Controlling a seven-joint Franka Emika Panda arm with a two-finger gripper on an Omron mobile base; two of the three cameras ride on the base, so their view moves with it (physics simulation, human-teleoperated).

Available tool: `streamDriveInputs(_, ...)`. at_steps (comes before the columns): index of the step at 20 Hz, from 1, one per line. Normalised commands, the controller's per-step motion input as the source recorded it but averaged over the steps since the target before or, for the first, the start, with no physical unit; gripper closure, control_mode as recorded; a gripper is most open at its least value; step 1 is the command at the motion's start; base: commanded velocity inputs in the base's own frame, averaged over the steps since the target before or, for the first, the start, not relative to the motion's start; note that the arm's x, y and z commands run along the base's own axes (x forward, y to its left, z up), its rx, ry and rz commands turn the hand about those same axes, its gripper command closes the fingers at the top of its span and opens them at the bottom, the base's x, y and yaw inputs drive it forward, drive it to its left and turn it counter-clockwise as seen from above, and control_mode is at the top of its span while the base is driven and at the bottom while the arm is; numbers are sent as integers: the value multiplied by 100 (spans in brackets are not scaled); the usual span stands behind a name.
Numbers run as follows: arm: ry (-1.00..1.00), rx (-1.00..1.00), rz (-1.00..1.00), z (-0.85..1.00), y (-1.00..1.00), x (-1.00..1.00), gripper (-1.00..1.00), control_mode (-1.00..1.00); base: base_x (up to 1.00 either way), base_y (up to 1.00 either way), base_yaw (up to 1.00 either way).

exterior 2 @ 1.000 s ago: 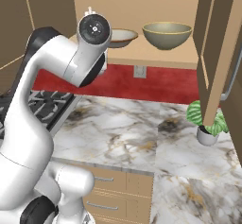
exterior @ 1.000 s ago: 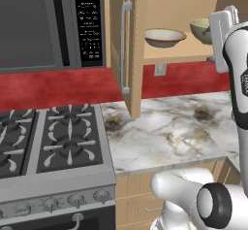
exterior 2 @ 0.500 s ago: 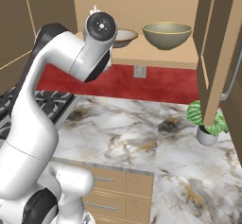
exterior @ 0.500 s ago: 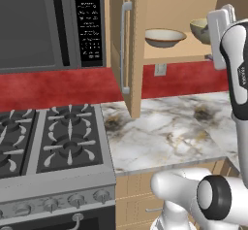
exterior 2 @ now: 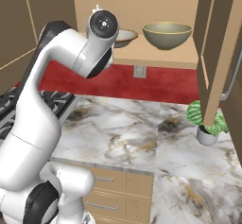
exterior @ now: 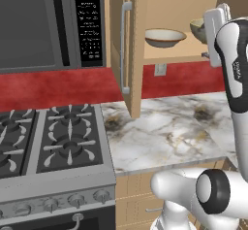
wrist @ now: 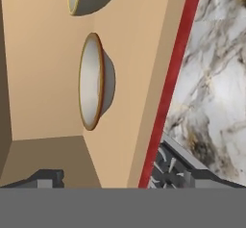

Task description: Move the bowls from the cabinet to the plates on the dining table.

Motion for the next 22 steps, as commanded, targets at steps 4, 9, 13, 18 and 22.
streamDriveInputs(4,0,0,0,-4,0,35,-100,-100,0,0,0)
streamDriveInputs(9,0,0,0,-6,0,26,-100,-100,0,0,0)
streamDriveInputs(13,0,0,0,-6,0,26,-100,-100,0,0,0)
streamDriveInputs(18,0,0,0,-6,0,23,-100,-100,0,0,0)
streamDriveInputs(22,0,0,0,-7,0,25,-100,-100,0,0,0)
